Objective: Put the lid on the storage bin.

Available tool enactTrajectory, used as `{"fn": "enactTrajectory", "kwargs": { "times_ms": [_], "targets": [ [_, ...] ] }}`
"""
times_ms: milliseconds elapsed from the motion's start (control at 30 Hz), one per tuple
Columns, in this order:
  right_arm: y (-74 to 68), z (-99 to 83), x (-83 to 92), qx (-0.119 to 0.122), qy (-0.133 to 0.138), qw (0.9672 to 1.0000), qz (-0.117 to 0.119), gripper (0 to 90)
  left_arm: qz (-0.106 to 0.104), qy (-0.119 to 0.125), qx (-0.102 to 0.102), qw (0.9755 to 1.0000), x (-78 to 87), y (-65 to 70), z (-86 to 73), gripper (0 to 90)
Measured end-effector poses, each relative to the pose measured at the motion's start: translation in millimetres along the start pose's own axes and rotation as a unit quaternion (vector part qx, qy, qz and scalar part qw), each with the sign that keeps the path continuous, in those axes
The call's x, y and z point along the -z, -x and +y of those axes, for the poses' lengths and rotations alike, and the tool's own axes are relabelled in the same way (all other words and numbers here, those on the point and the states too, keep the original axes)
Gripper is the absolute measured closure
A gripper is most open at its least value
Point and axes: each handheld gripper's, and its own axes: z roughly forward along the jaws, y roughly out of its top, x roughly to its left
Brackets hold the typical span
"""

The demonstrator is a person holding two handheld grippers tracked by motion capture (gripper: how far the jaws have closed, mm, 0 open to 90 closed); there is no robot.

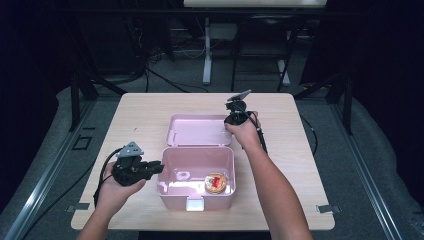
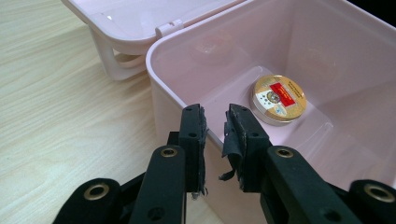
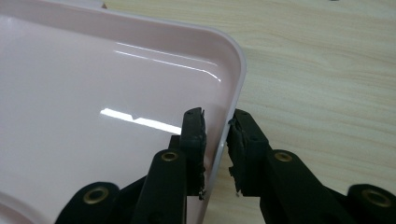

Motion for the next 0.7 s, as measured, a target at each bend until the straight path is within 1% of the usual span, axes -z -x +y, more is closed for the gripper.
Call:
{"fn": "enactTrajectory", "kwargs": {
  "times_ms": [100,200,467,567,633,700],
  "targets": [
    [0.4,0.4,-0.3,-0.012,0.001,0.9999,-0.001,78.9,0.000,0.001,0.001,1.0000,-0.2,0.3,0.0,76.0],
    [1.3,0.8,1.6,-0.017,0.006,0.9998,-0.001,81.0,0.006,0.001,-0.001,1.0000,-0.4,1.0,0.1,75.9],
    [-1.8,-0.1,5.9,-0.010,0.021,0.9997,-0.011,82.5,0.010,0.004,0.002,0.9999,-0.9,1.4,0.0,76.0],
    [-3.6,-0.2,8.0,-0.012,0.029,0.9994,-0.015,83.2,0.007,0.004,0.000,1.0000,-0.8,0.8,-0.1,76.0],
    [-4.3,-0.2,9.7,-0.010,0.031,0.9993,-0.017,83.4,-0.003,0.002,0.000,1.0000,-0.4,-0.2,0.1,76.0],
    [-4.9,-0.3,11.6,-0.008,0.036,0.9992,-0.018,83.6,-0.003,0.003,0.001,1.0000,-0.5,-0.2,-0.1,76.0]
  ]
}}
